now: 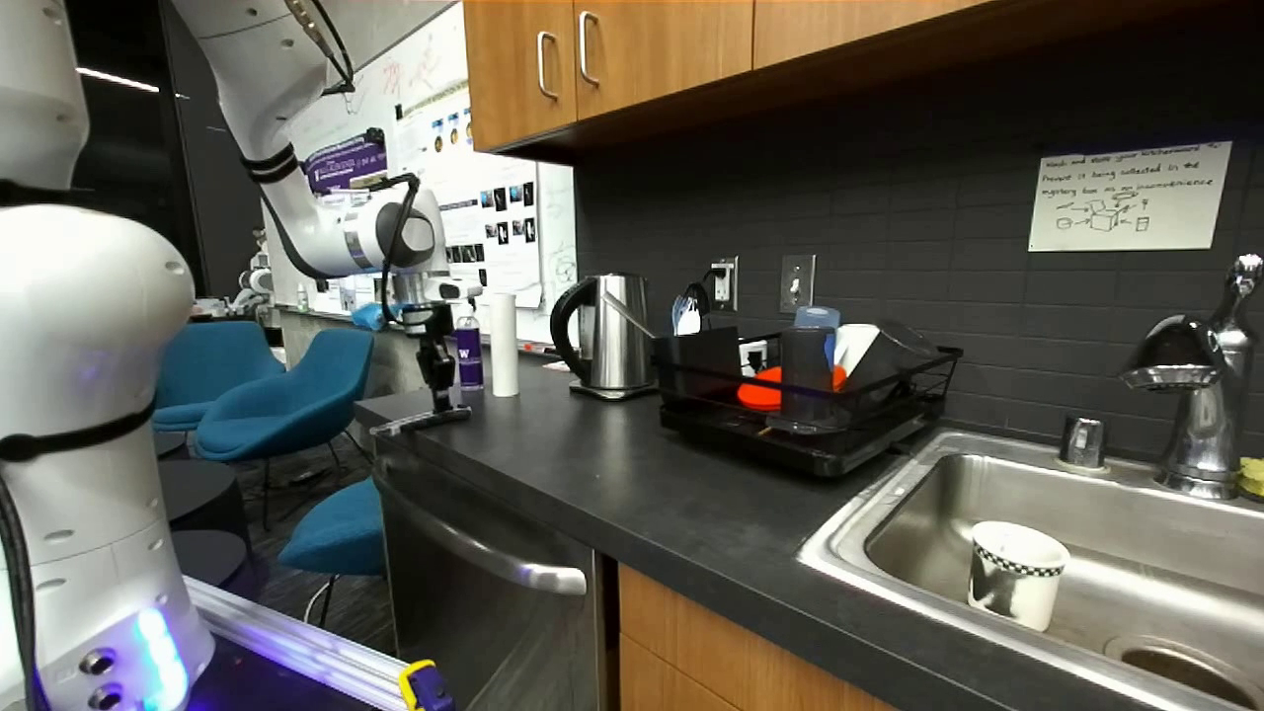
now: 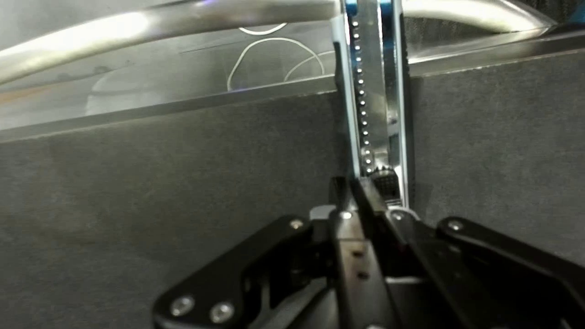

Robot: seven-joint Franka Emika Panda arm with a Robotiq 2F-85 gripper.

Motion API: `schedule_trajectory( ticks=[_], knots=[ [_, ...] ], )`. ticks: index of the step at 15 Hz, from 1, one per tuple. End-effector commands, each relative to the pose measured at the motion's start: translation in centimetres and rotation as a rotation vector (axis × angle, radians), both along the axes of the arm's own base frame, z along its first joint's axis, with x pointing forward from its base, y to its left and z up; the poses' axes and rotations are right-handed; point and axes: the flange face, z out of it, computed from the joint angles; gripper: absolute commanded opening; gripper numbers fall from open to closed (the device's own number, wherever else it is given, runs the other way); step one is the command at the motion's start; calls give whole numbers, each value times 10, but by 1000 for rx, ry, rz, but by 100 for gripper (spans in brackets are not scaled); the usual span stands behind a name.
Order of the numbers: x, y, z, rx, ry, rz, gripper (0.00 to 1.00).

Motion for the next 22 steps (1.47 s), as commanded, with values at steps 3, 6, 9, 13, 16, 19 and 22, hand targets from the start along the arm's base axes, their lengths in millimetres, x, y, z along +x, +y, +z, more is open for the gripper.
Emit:
schedule_trajectory(
  ticks=[3, 6, 9, 13, 16, 19, 22],
  knots=[
    [-27, -16, 17, 83, -50, -32, 54],
    [-38, -24, 23, 138, -72, -49, 73],
    [-52, -30, 29, 189, -90, -64, 94],
    [-68, -37, 36, 228, -111, -102, 100],
    [-78, -41, 38, 249, -116, -96, 100],
    [-74, -46, 34, 291, -102, -75, 100],
    [-76, -54, 28, 323, -105, -49, 100]
  ],
)
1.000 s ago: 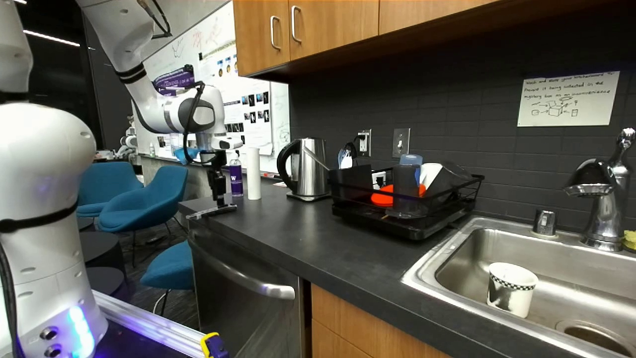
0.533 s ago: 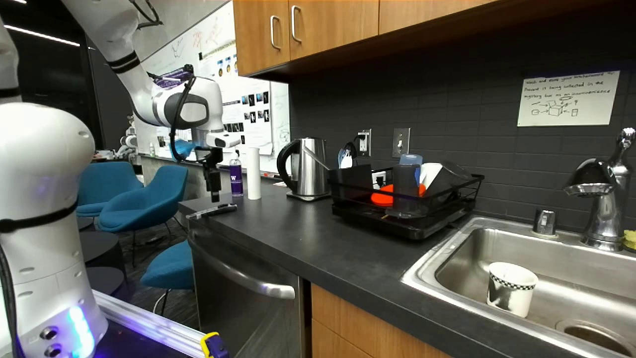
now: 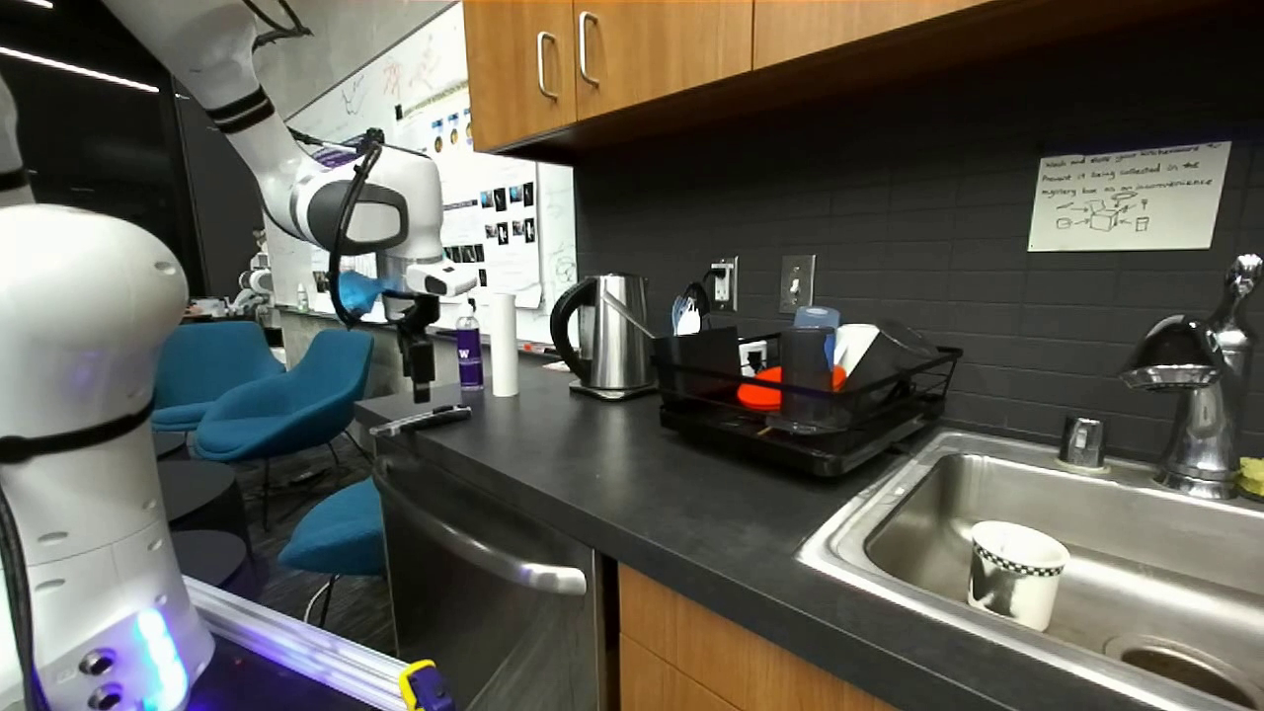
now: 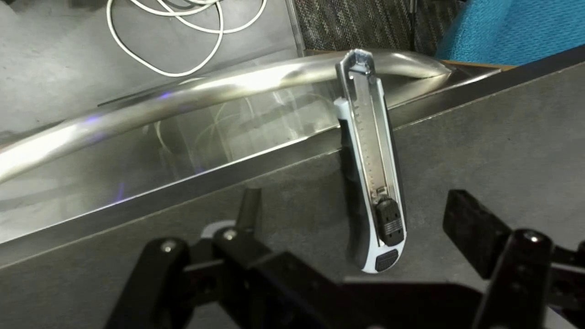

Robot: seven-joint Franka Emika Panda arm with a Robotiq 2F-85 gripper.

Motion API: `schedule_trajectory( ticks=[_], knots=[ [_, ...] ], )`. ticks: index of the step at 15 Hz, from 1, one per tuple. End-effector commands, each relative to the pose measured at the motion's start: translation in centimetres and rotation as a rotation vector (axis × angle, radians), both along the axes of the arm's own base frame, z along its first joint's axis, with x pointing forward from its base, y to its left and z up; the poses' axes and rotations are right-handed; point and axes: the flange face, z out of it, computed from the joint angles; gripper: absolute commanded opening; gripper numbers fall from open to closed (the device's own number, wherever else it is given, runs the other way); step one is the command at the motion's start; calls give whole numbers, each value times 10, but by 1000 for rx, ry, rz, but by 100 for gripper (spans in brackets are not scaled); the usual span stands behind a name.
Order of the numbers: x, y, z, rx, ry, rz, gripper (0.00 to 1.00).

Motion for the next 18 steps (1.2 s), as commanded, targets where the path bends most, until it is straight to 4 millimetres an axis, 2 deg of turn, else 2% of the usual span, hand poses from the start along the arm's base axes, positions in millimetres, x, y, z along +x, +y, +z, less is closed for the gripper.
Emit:
schedule_trajectory(
  ticks=[1, 5, 9, 15, 17, 18],
  knots=[
    [-2, -10, -4, 55, -12, 38, 100],
    [-6, -28, -10, 95, 0, 49, 100],
    [-9, -36, -13, 90, 28, 37, 100],
    [-9, -17, 14, 99, -23, 172, 100],
    [-19, -8, 23, 78, -23, 218, 100],
    [-15, -3, 31, 57, -22, 244, 100]
  ],
)
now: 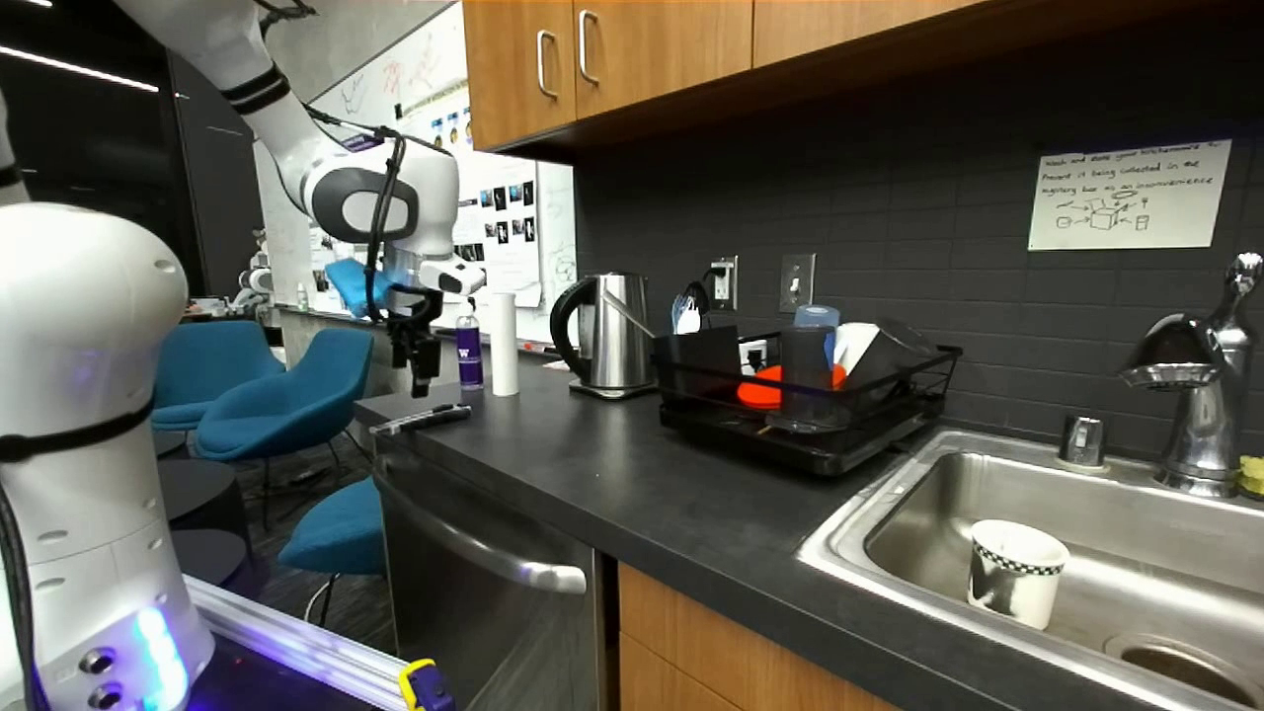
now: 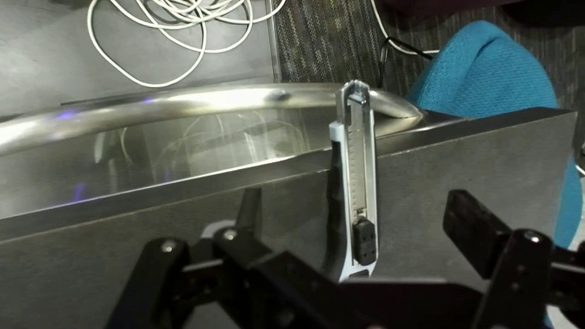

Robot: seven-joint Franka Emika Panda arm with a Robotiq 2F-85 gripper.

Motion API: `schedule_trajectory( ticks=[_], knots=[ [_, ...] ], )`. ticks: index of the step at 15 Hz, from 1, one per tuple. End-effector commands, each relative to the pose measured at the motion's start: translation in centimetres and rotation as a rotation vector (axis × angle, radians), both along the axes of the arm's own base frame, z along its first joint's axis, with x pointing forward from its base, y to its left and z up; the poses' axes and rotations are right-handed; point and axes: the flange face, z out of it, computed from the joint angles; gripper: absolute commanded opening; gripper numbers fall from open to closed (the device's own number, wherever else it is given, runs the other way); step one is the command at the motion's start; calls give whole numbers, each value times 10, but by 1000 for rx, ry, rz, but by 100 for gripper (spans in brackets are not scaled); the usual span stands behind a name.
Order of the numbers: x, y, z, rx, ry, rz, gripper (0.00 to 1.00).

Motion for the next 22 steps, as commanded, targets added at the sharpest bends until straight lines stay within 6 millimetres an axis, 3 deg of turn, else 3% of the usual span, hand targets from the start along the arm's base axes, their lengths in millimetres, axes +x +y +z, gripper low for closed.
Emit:
schedule_trajectory(
  ticks=[1, 4, 8, 12, 14, 19, 22],
  knots=[
    [-10, 19, 29, -48, -22, 102, 100],
    [-14, 49, 42, -198, -48, 180, 100],
    [-28, 106, 59, -429, -97, 286, 100],
    [-50, 157, 59, -617, -132, 347, 100],
    [-64, 179, 54, -687, -143, 365, 100],
    [-92, 228, 16, -781, -119, 417, 100],
    [-97, 250, 1, -770, -99, 437, 100]
  ],
)
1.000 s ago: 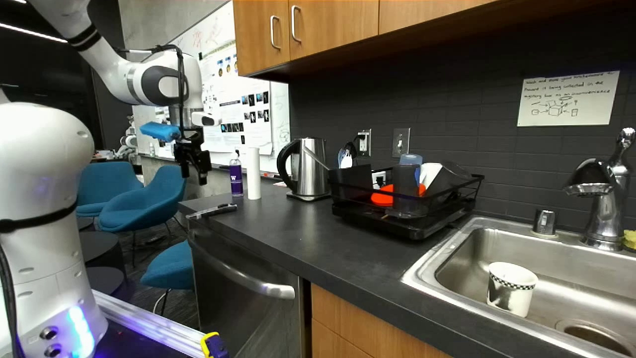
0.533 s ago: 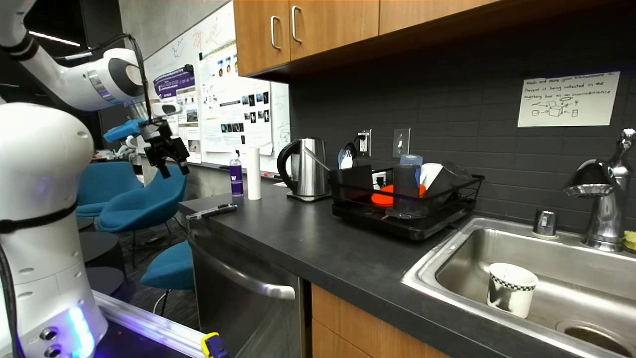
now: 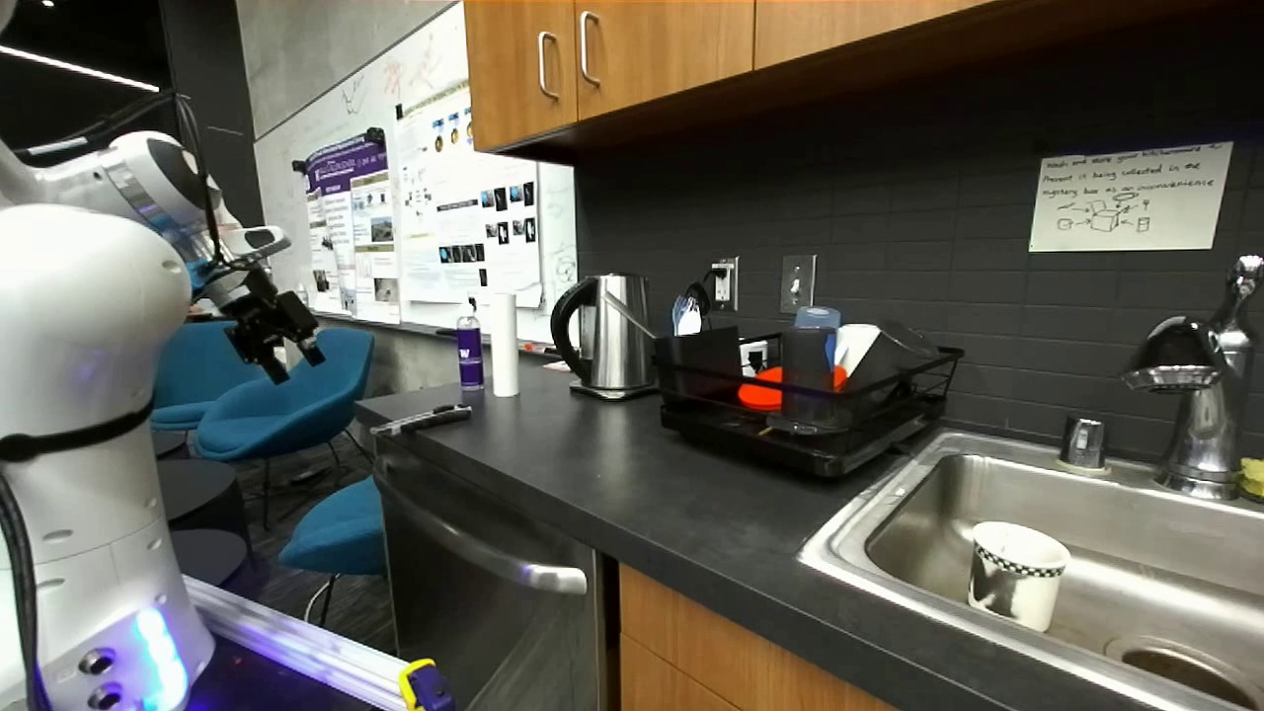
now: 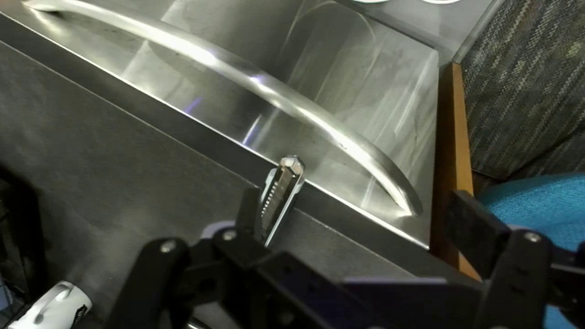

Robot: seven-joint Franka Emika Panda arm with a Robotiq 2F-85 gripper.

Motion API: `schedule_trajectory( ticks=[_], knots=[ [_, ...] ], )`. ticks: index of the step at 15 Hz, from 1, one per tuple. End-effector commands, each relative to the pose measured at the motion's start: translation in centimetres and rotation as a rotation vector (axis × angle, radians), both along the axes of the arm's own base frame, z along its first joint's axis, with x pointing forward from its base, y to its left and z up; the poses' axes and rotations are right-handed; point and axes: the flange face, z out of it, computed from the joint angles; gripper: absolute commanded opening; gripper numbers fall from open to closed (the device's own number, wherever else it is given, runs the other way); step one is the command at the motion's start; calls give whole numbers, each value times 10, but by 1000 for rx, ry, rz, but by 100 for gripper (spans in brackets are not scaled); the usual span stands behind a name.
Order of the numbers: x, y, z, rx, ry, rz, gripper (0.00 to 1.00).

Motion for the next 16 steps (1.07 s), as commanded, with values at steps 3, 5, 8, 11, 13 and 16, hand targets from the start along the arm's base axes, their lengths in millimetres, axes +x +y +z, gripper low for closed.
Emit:
schedule_trajectory(
  ticks=[3, 5, 8, 11, 13, 16],
  knots=[
    [3, 33, -19, 10, 66, 10, 100],
    [6, 42, -22, 6, 67, 18, 100],
    [14, 48, -33, -13, 59, 12, 100],
    [24, 49, -43, -73, -14, -28, 100],
    [33, 48, -52, -111, -28, -91, 100],
    [40, 52, -59, -164, 2, -186, 100]
  ],
)
